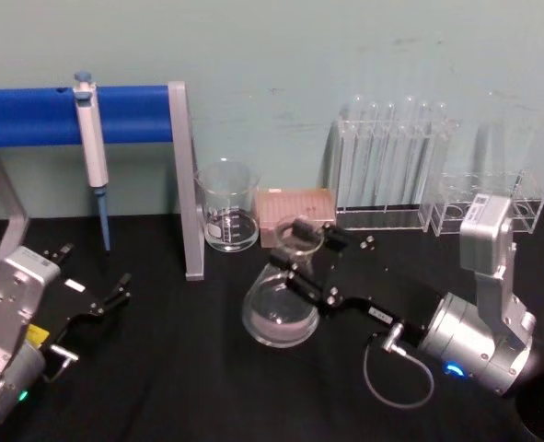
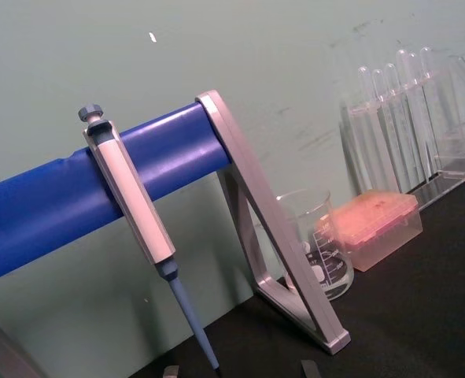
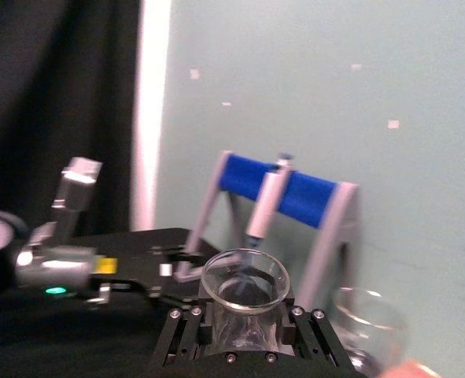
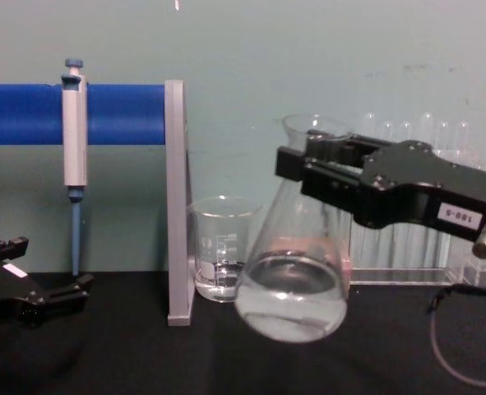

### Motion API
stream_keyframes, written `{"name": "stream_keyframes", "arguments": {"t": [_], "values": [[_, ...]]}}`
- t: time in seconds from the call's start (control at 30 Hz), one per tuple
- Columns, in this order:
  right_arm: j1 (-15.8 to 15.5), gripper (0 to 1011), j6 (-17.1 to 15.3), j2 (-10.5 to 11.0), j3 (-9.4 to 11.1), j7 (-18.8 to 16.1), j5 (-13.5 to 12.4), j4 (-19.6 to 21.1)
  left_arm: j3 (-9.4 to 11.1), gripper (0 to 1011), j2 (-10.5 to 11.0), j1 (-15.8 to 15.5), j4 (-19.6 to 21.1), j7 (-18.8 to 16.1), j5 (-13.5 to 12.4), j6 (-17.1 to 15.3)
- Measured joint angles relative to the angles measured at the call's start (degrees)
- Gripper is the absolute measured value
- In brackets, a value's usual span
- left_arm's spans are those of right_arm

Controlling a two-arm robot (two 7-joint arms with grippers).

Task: Grasp the erlenmeyer flask with one hand, shake it three times, then place it back.

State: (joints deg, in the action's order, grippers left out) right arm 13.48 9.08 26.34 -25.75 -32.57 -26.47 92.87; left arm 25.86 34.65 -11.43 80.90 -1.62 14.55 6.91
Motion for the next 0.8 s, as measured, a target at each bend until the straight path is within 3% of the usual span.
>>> {"name": "stream_keyframes", "arguments": {"t": [0.47,0.8], "values": [[-5.1,449,-1.2,-4.5,7.5,17.8,7.4,2.2,0.0,1001,0.0,0.0,0.0,0.0,0.0,0.0],[-7.0,449,-3.6,-7.0,12.4,26.3,11.2,3.2,0.0,1001,0.0,0.0,0.0,0.0,0.0,0.0]]}}
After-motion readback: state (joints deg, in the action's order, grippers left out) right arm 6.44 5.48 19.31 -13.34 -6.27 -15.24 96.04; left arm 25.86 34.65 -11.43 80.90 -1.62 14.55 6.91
